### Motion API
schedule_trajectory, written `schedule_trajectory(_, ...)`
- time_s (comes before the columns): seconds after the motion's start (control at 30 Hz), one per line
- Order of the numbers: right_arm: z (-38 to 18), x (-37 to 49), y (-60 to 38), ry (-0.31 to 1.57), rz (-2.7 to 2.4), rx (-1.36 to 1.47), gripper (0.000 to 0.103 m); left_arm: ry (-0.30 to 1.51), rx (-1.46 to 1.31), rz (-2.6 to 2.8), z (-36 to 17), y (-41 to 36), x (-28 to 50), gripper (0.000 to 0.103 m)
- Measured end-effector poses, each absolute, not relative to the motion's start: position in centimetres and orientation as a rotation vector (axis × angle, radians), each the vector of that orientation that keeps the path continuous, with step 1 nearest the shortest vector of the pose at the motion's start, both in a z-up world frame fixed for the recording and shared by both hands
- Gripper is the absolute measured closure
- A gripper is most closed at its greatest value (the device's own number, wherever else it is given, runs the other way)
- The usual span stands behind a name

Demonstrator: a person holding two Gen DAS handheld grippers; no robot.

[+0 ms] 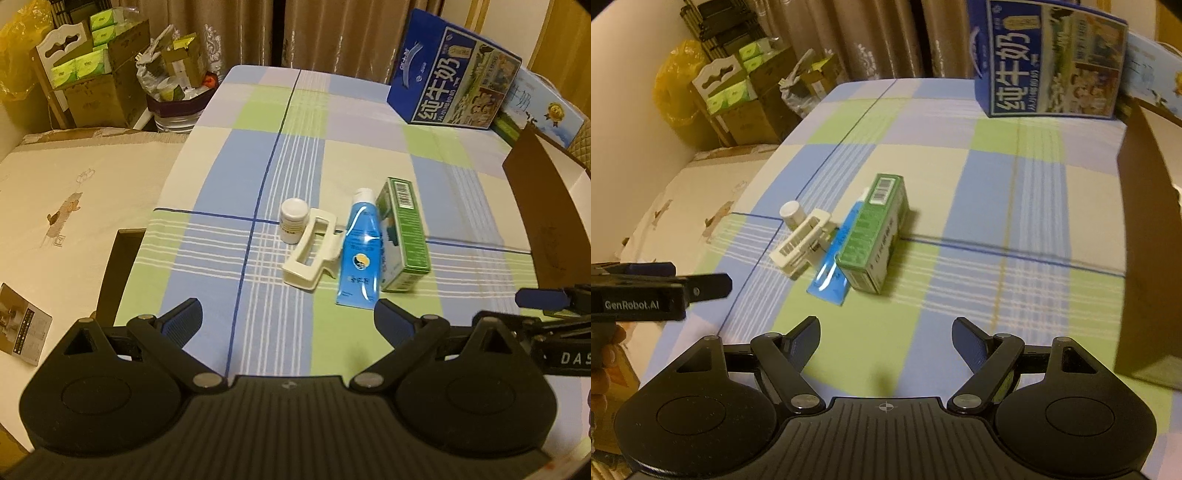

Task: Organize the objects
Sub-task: 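Grasp the green medicine box with the right gripper while the left gripper approaches the white hair clip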

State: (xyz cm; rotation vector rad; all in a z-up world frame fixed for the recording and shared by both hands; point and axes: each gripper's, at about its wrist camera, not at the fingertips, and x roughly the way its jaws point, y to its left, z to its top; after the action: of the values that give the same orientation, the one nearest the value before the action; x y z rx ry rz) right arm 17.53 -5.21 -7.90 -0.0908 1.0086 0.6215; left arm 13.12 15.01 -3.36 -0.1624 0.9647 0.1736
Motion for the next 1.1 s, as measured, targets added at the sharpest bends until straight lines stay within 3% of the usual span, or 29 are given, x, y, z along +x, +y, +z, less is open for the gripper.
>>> schedule_trajectory(0.07,-8.3,18.0,-4.3,1.003,0.632,-0.093,0.028,0.976,-0.159,0.175,-3.9,15.4,13.7,0.005)
schedule_trajectory(0.2,-9.0,19.0,-2.6,1.003,0.645,-0.099,0.041,0.99,-0.149,0.178,-4.8,16.0,14.6,0.006)
schedule_trajectory(0.67,-11.7,22.2,0.7,1.016,0.637,-0.119,0.05,1.017,-0.113,0.153,-7.2,17.0,17.5,0.006)
schedule_trajectory(0.83,-12.3,23.1,1.0,1.031,0.645,-0.12,0.067,1.024,-0.094,0.128,-8.0,16.7,18.6,0.006)
schedule_trajectory(1.1,-12.0,23.6,-0.2,1.02,0.616,-0.159,0.074,1.03,-0.079,0.063,-9.4,15.7,20.6,0.012)
